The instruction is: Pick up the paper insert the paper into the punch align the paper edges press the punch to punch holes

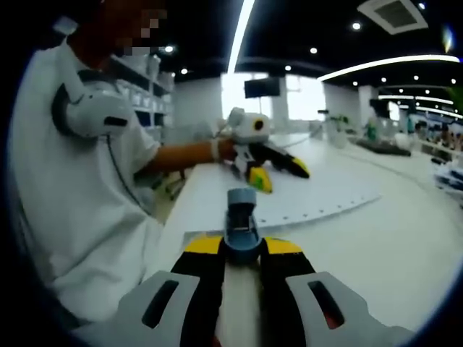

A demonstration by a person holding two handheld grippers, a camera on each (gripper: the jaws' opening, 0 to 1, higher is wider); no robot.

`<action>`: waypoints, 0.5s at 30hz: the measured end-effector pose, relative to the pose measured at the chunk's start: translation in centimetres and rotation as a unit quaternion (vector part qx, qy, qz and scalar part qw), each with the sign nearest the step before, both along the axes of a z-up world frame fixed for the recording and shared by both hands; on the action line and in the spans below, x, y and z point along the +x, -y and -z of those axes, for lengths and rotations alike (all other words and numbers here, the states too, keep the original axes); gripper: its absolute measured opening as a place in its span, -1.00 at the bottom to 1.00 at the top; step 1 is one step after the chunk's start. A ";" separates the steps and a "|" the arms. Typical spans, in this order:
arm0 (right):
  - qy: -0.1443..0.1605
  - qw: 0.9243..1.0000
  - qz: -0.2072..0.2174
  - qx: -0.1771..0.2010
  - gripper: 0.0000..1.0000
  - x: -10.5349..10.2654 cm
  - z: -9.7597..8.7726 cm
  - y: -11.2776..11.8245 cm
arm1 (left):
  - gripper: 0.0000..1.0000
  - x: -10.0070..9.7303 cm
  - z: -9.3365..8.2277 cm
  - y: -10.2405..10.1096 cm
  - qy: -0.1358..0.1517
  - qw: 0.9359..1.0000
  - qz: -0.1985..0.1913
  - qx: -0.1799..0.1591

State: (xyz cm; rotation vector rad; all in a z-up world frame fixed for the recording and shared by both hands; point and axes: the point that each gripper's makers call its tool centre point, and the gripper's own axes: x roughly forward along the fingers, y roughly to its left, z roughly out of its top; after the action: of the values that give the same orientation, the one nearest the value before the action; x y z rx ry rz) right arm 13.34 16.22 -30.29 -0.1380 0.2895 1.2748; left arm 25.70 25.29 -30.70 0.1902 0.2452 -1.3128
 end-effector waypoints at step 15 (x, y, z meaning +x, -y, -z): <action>0.003 1.000 0.012 -0.020 -0.34 0.4 0.6 0.2 | 0.16 0.1 0.0 0.0 0.001 1.000 0.003 -0.002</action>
State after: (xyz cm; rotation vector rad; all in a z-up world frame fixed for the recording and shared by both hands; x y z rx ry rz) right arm 13.70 16.05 -30.86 -0.1726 0.3104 1.2440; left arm 25.79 25.29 -30.72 0.1897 0.2396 -1.3191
